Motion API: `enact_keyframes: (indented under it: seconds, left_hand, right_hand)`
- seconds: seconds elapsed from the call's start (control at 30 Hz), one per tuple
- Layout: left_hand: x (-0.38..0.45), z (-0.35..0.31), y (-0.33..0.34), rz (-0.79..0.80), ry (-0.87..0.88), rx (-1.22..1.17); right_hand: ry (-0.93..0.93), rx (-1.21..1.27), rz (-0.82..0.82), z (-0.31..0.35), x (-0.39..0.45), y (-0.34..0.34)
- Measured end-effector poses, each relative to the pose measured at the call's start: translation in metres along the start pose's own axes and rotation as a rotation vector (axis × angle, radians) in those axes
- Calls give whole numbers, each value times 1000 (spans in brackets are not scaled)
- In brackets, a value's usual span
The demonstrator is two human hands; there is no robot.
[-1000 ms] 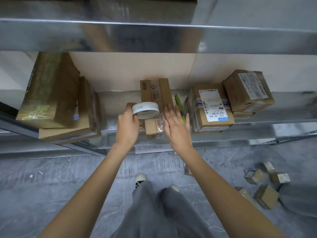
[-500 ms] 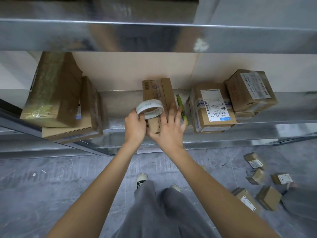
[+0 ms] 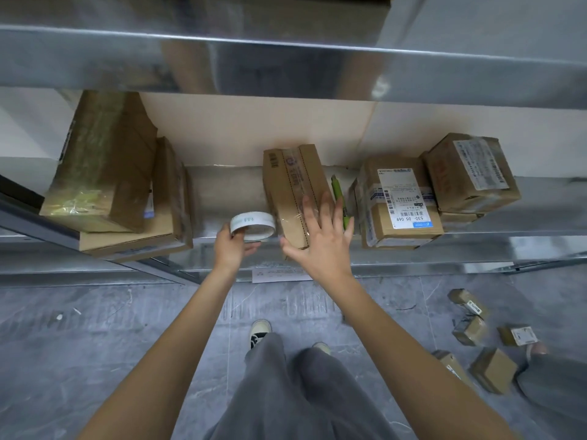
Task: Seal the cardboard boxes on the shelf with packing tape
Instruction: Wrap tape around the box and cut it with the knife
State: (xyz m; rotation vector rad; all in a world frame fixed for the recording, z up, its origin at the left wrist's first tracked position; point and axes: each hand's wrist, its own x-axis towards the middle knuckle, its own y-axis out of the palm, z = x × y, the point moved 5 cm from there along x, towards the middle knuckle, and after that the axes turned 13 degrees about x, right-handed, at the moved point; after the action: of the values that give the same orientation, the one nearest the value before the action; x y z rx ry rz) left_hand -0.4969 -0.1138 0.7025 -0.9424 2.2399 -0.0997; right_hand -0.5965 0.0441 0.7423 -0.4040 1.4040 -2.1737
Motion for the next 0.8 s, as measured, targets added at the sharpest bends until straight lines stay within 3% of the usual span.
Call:
enact_keyframes:
  seconds: [0.2, 0.3, 0.37, 0.43, 0.5, 0.6, 0.8]
  left_hand:
    - [-16, 8, -1, 55, 90, -67]
    - [-29, 7, 13, 281, 61, -249]
    - [-39, -4, 25, 395, 89, -329]
    - [-43, -17, 27, 314, 108, -361]
    - [-41, -27, 19, 75, 147, -274]
    - [-38, -42, 13, -101, 309, 18]
    - [-48, -57, 23, -129, 530, 281]
  right_hand:
    - [2, 61, -1, -3, 1, -5]
    - [6, 181, -45, -3, 0, -12]
    - [67, 415, -67, -2, -2, -16]
    - [158, 758, -64, -2, -8, -14]
    - [208, 949, -56, 0, -14, -10]
    - [189, 959, -30, -1, -16, -12]
    - [53, 789, 23, -5, -5, -23]
